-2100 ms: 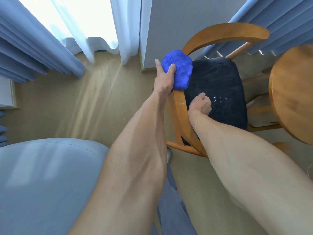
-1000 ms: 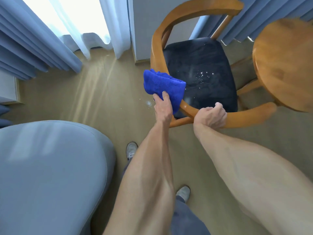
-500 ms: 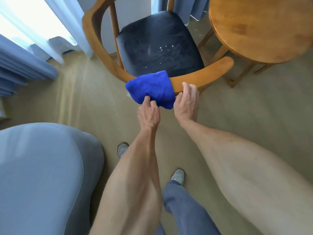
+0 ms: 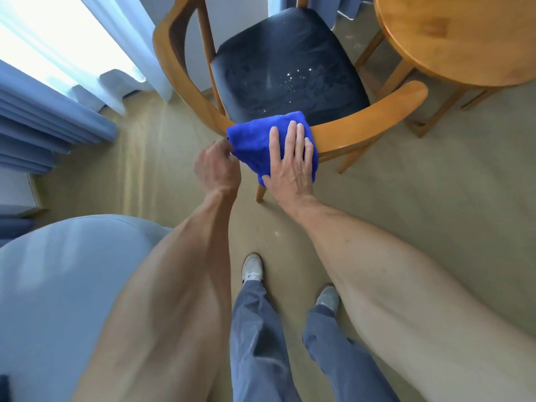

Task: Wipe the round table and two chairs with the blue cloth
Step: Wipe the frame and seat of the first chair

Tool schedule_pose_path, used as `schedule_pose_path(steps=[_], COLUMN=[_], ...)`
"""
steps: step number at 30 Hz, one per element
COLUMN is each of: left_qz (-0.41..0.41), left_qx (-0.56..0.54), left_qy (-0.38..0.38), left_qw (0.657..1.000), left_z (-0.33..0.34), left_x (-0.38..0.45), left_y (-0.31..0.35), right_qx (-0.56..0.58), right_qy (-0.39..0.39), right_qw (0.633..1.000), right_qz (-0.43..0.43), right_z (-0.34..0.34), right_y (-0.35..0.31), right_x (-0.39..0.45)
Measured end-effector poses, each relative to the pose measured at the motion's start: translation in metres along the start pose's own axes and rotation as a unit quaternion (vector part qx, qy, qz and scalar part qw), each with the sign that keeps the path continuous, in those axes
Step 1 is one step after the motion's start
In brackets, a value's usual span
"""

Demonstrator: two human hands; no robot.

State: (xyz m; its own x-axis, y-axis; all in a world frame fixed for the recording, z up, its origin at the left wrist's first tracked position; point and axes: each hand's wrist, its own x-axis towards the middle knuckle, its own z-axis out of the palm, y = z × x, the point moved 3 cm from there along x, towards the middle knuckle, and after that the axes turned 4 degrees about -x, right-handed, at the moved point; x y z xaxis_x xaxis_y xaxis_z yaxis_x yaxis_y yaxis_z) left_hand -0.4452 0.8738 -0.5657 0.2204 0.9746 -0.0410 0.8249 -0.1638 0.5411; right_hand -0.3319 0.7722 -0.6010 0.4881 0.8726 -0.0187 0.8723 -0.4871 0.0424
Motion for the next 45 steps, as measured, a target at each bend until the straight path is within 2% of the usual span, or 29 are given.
schedule_pose_path(steps=[2,5,7,10,15,19,22,26,29,32,37,41,43,45], left_qz=[0.012,0.103,0.158,0.184,0.141,0.097,0.068,0.012,-0.026,-0.046,-0.007,-0.075,-0.099,-0.115], left_qx=[0.007,0.033,0.055,0.043,-0.017,-0.059,-0.054,-0.034,-0.025,0.027,0.157,0.152,0.146,0.133], left_qy=[0.045,0.088,0.076,0.003,-0.101,-0.136,-0.16,-0.258,-0.23,-0.189,-0.151,-0.136,-0.137,-0.137], left_qw=[0.999,0.99,0.983,0.982,0.985,0.984,0.983,0.966,0.972,0.981,0.976,0.976,0.975,0.975], left_z=[-0.016,-0.025,-0.019,0.004,0.054,0.079,0.093,0.102,0.097,0.091,0.093,0.102,0.108,0.117], left_x=[0.022,0.058,0.075,0.082,0.071,0.072,0.071,0.074,0.083,0.081,0.056,0.043,0.035,0.026], left_y=[0.0,0.013,0.025,0.049,0.094,0.106,0.112,0.118,0.116,0.102,0.094,0.109,0.122,0.141], right_qx=[0.004,0.005,0.005,-0.004,-0.009,0.018,0.044,0.061,0.036,0.016,0.019,0.035,0.038,0.064], right_qy=[-0.017,-0.037,-0.042,-0.032,-0.028,0.005,0.023,0.016,-0.005,0.006,0.011,0.001,0.002,-0.015], right_qw=[0.999,0.998,0.998,0.999,0.999,0.999,0.998,0.998,0.999,1.0,1.0,0.994,0.983,0.954], right_qz=[0.034,0.048,0.04,0.013,0.019,0.032,0.033,0.03,0.015,0.017,0.005,0.102,0.182,0.292], right_z=[-0.003,-0.007,-0.008,-0.009,-0.009,-0.008,-0.009,-0.012,-0.007,-0.005,0.004,0.008,0.008,0.005], right_y=[-0.016,-0.028,-0.026,-0.013,0.016,0.04,0.055,0.066,0.087,0.126,0.179,0.194,0.211,0.244], right_x=[0.011,0.032,0.041,0.044,0.039,0.03,0.025,0.023,0.022,0.022,0.032,0.03,0.029,0.035])
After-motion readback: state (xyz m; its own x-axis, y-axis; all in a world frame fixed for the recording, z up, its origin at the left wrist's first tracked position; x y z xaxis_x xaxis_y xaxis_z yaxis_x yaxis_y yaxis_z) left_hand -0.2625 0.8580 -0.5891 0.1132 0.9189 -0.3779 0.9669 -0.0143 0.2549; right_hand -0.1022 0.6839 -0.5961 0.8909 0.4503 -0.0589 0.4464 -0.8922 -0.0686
